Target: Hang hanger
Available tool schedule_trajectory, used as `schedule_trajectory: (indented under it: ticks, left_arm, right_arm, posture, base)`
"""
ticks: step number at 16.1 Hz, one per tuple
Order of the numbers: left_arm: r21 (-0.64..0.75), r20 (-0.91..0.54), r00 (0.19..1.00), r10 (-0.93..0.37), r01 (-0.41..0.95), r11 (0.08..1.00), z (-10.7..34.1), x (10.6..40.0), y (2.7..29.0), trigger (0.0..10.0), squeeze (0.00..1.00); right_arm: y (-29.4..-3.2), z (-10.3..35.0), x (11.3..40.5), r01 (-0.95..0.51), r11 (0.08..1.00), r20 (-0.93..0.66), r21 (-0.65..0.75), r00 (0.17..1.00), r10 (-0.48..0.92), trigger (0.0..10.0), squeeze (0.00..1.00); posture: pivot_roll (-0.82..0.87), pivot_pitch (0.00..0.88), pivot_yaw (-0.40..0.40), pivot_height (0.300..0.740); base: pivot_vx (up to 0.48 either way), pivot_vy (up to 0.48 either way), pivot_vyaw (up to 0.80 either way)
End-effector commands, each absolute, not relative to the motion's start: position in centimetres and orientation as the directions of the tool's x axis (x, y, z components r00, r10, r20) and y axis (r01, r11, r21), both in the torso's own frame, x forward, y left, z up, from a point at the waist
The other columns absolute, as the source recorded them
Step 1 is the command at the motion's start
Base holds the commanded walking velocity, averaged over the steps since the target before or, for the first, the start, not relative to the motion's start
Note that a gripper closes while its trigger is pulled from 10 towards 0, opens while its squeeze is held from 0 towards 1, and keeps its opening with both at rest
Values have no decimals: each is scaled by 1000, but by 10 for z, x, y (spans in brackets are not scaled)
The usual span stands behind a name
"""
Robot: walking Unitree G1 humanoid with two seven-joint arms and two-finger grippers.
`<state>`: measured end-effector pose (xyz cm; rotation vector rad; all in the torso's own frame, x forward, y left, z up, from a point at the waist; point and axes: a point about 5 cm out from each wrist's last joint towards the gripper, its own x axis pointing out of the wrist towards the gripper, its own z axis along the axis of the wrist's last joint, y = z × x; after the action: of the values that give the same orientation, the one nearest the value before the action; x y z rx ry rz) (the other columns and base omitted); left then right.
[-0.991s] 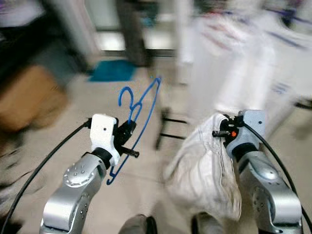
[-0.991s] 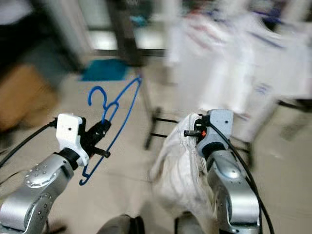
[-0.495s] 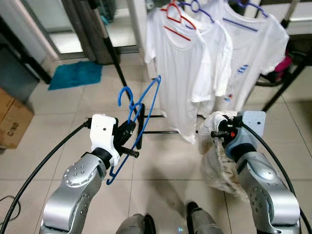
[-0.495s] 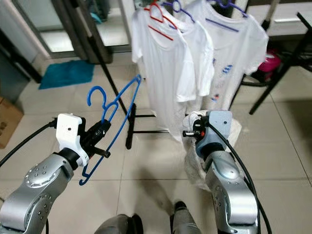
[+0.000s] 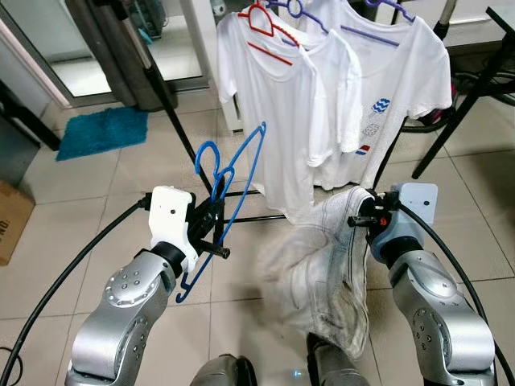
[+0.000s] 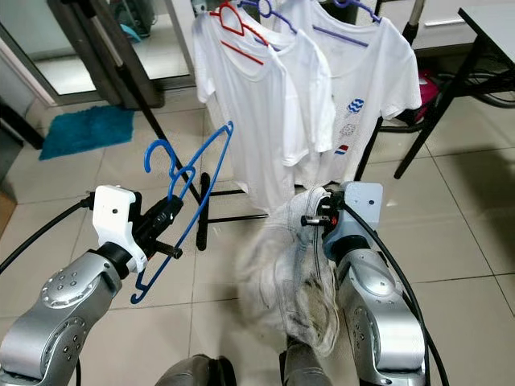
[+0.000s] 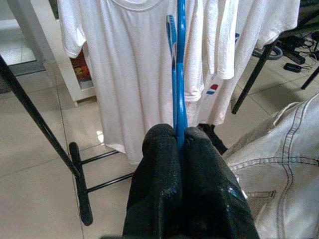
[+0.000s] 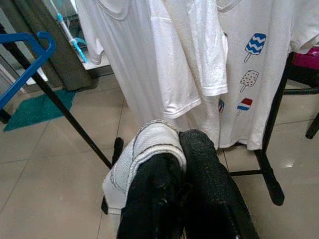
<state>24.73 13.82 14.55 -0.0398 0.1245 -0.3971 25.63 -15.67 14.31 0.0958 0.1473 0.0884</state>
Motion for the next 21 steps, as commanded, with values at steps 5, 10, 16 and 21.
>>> schedule_trajectory:
  ticks: [5, 10, 16, 21]
  left_arm:
    - [-57, -106, 918, -382, 378, 924, 150, 254, 141, 10000, 0]
    - [-56, -104, 915, -390, 386, 921, 151, 259, 140, 10000, 0]
    - [-54, -103, 935, -340, 337, 940, 140, 254, 141, 10000, 0]
    - [-43, -74, 964, -254, 252, 967, 138, 251, 150, 10000, 0]
  right_arm:
    - [-150, 156, 259, -104, 989, -76, 106, 991, 112, 10000, 0]
    - [-151, 157, 260, -79, 992, -62, 100, 994, 85, 10000, 0]
    - [-149, 162, 262, -168, 986, -38, -12, 985, 167, 10000, 0]
    - [-141, 156, 271, -242, 970, -55, -29, 969, 240, 10000, 0]
  posture:
    - [-51, 157, 152, 740]
    - [-60, 149, 172, 740]
    - [-90, 102, 131, 740]
    - [-66, 60, 47, 740]
  base:
    - [0, 0, -800]
    - [0, 0, -800]
    - [0, 0, -800]
    - [0, 0, -800]
